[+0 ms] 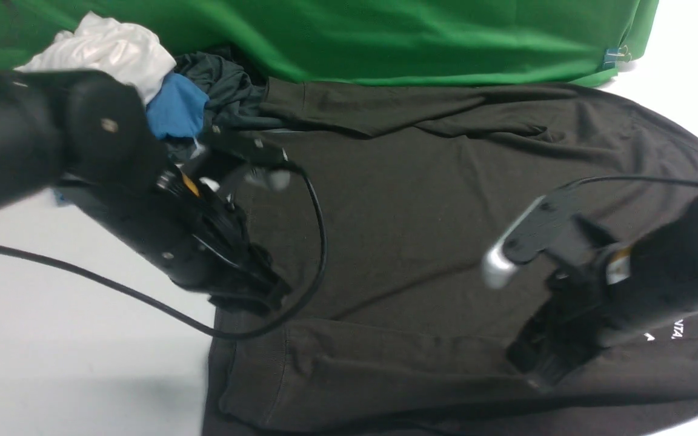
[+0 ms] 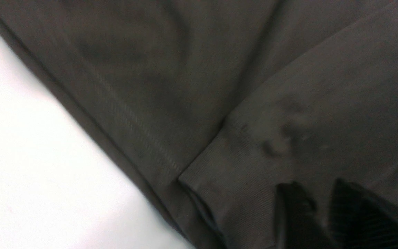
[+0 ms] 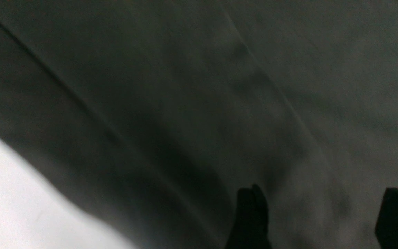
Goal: Fold a long-sleeved shirt on a white desktop.
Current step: 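Grab the top left corner of the dark shirt with the left gripper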
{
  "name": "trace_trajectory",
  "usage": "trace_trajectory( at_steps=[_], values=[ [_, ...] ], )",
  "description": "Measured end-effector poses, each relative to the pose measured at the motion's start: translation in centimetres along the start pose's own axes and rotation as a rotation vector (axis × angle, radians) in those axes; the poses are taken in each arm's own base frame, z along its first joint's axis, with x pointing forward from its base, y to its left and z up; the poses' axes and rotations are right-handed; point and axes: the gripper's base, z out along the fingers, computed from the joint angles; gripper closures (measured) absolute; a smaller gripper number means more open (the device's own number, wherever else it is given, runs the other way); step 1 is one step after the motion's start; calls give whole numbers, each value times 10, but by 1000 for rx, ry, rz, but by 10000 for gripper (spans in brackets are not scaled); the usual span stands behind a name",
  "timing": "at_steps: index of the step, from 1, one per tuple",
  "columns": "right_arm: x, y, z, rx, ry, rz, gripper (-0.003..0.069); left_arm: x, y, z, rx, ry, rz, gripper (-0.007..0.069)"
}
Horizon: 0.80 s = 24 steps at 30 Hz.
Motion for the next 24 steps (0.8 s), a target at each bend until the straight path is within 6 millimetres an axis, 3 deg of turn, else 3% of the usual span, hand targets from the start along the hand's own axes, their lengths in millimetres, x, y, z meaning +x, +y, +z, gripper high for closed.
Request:
trace_trajectory(
  at_steps=[3, 9, 17, 21, 24],
  values=[
    [-14, -6, 17, 12, -2, -23, 170, 2, -8, -23, 8, -85, 54, 597],
    [-18, -10, 36, -2, 87, -62, 170, 5, -15, -45, 4, -156, 79, 607],
    [-13, -9, 48, -33, 154, -61, 188, 7, -16, -46, 8, -149, 88, 606],
    [-13, -9, 48, -38, 158, -86, 278, 7, -16, -46, 8, -148, 88, 606],
    [-13, -9, 48, -39, 156, -107, 413, 7, -16, -46, 8, -148, 88, 606]
  ],
)
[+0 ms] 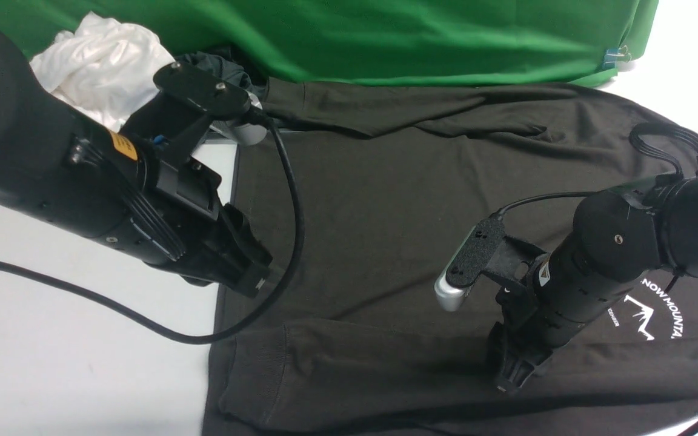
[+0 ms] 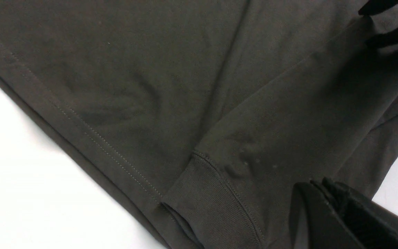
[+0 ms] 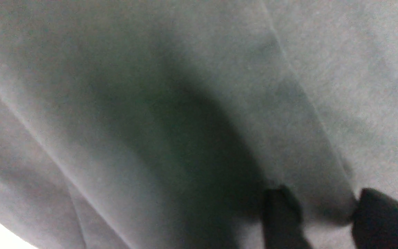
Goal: Fold a long-sleeved shirt on a white desktop.
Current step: 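Grab the top left corner of the dark shirt with the left gripper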
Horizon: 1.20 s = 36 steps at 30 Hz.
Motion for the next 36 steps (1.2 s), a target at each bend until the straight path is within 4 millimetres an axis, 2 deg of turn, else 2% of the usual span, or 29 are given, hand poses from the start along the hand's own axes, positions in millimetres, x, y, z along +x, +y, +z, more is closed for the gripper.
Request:
trace_trajectory(
  at_steps=[10, 24, 36],
  values=[
    [-3, -2, 0, 18, -31, -4, 621, 1, 0, 0, 4, 8, 0, 606],
    [-19, -11, -11, 90, -98, -18, 630, 3, -1, 0, 15, 28, 2, 606],
    [-16, -28, -13, 135, -130, 93, 629, 3, -2, 0, 17, 28, 3, 606]
  ],
)
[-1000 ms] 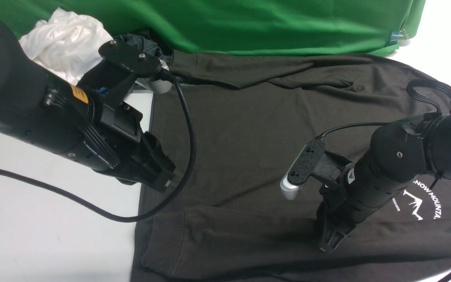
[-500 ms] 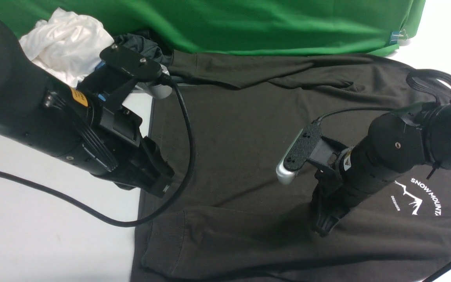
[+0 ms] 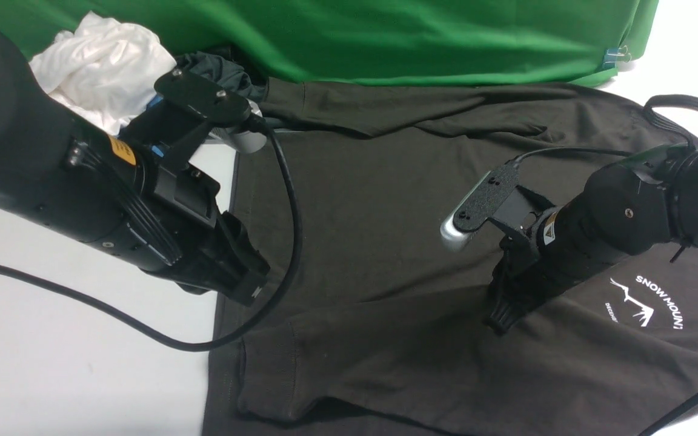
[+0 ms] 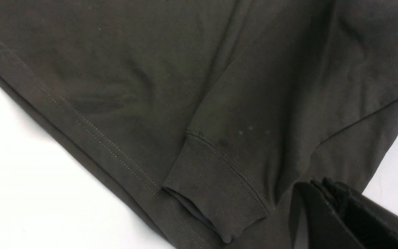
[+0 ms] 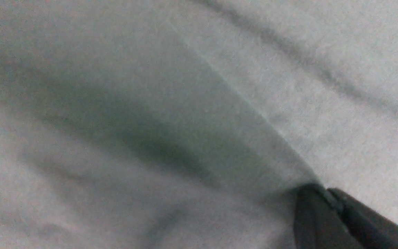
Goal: Fold a long-sleeved shirt on a white desktop.
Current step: 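Grab the top left corner of the dark shirt with the left gripper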
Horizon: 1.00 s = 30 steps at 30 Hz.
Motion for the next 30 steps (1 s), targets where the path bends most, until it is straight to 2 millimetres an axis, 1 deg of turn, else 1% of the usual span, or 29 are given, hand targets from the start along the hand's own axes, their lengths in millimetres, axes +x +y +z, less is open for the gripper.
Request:
trace_trajectory(
  at_steps=[2, 4, 5, 6, 8, 10, 11, 12, 13, 14, 15, 16, 18, 19, 20, 22, 23, 24, 25, 27, 28, 30],
  values=[
    [-1, 0, 0, 4, -11, 6, 603, 0, 0, 0, 0, 0, 0, 606],
    [-2, -1, 0, 7, -17, 7, 559, 0, 0, 0, -4, 3, 3, 606],
    [-2, -1, 0, 9, -21, 19, 467, 1, 1, 0, -14, 15, 13, 606],
    [-2, -1, 0, 10, -21, 25, 428, 2, 2, 0, -18, 21, 17, 606],
    [-2, -2, -1, 10, -16, 37, 277, 4, 4, 0, -41, 44, 30, 606],
    [-4, -3, -5, 10, -13, 49, 190, 5, 5, -1, -59, 54, 32, 606],
    [-8, -4, -11, 11, -16, 65, 153, 5, 6, -1, -71, 58, 27, 606],
    [-8, -4, -13, 12, -17, 68, 146, 5, 6, -1, -72, 58, 25, 606],
    [-13, -6, -23, 22, -32, 87, 141, 6, 7, -2, -81, 60, 19, 606],
    [-16, -8, -29, 31, -37, 94, 147, 6, 7, -2, -83, 61, 18, 606],
    [-24, -12, -42, 43, -40, 109, 169, 6, 7, -2, -86, 58, 17, 606],
    [-25, -12, -43, 44, -41, 112, 176, 5, 8, -2, -87, 55, 15, 606],
    [-39, -27, -62, 65, -55, 138, 211, 2, 9, -2, -102, 20, 2, 606],
    [-40, -29, -63, 67, -57, 141, 211, 1, 9, -2, -106, 12, 3, 606],
    [-49, -46, -70, 86, -68, 163, 217, -1, 10, -2, -118, -18, -3, 606],
    [-61, -68, -74, 101, -72, 178, 217, -4, 11, -2, -131, -49, -1, 606],
    [-66, -74, -76, 101, -76, 180, 216, -5, 12, -2, -134, -57, -1, 606],
    [-69, -82, -72, 97, -68, 189, 214, -5, 12, -2, -136, -61, -1, 606],
    [-76, -91, -72, 98, -73, 185, 210, -6, 12, -2, -137, -65, -1, 606],
    [-88, -110, -64, 101, -77, 181, 196, -6, 12, -4, -141, -76, 6, 606],
    [-97, -124, -51, 105, -78, 178, 186, -6, 10, -8, -146, -90, 14, 606],
    [-108, -142, -40, 121, -99, 181, 173, -5, 9, -14, -152, -112, 21, 606]
  ],
)
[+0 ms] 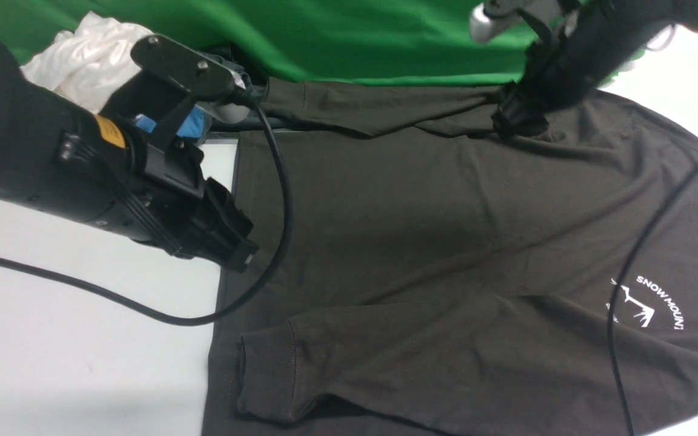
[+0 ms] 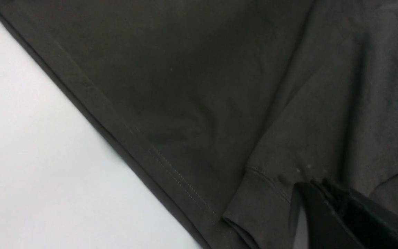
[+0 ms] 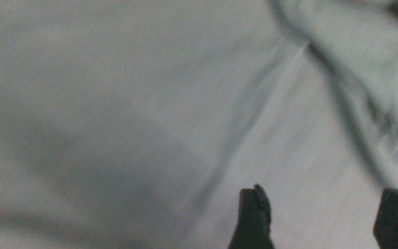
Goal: Fold a long-sleeved shirt on a white desktop.
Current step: 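Grab the top left corner of the dark shirt with the left gripper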
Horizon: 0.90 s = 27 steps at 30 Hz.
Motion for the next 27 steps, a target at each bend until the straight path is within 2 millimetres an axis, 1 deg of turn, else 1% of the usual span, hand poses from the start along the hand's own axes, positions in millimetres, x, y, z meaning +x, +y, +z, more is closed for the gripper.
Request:
trace_trajectory(
  at_steps=[1, 3, 5, 6, 7, 9, 10, 11, 12, 13, 14, 15, 16, 17, 18, 19, 20, 24, 27],
  values=[
    [-7, -7, 8, 8, -12, -3, 167, 0, -1, -5, -5, -17, 5, 606],
    [-20, -17, 16, 27, -48, -4, 158, 0, -2, -15, -14, -49, 13, 606],
    [-29, -25, 34, 39, -70, -19, 154, 1, -4, -26, -22, -78, 20, 606],
    [-36, -27, 37, 50, -98, -32, 153, 2, -5, -30, -24, -87, 24, 606],
    [-40, -29, 49, 57, -112, -45, 153, 3, -6, -34, -24, -89, 28, 606],
    [-49, -34, 64, 83, -172, -53, 153, 6, -7, -38, -26, -77, 37, 606],
    [-52, -35, 64, 92, -192, -55, 153, 6, -7, -38, -26, -77, 37, 606],
    [-55, -37, 79, 104, -223, -57, 153, 8, -8, -40, -25, -60, 43, 606],
    [-57, -38, 88, 116, -251, -58, 153, 10, -8, -40, -21, -46, 44, 606],
    [-58, -39, 91, 121, -261, -59, 153, 10, -9, -40, -20, -39, 44, 606],
    [-58, -42, 111, 141, -299, -61, 153, 13, -9, -40, -12, -15, 46, 606],
    [-58, -43, 116, 149, -314, -61, 153, 13, -9, -40, -9, -7, 47, 606],
    [-55, -44, 127, 152, -315, -61, 153, 14, -10, -40, -6, -1, 50, 606],
    [-55, -45, 128, 155, -322, -61, 153, 14, -10, -40, -6, 0, 50, 606],
    [-52, -46, 136, 159, -323, -58, 153, 14, -10, -40, -4, 4, 53, 606],
    [-45, -50, 152, 165, -320, -51, 153, 15, -10, -40, -2, 10, 70, 606],
    [-41, -53, 160, 170, -319, -48, 153, 15, -10, -40, -1, 11, 78, 606],
    [-29, -66, 179, 196, -327, -35, 154, 15, -10, -40, 0, 12, 88, 606],
    [-25, -72, 185, 210, -337, -31, 154, 15, -10, -40, 0, 12, 93, 606]
  ],
)
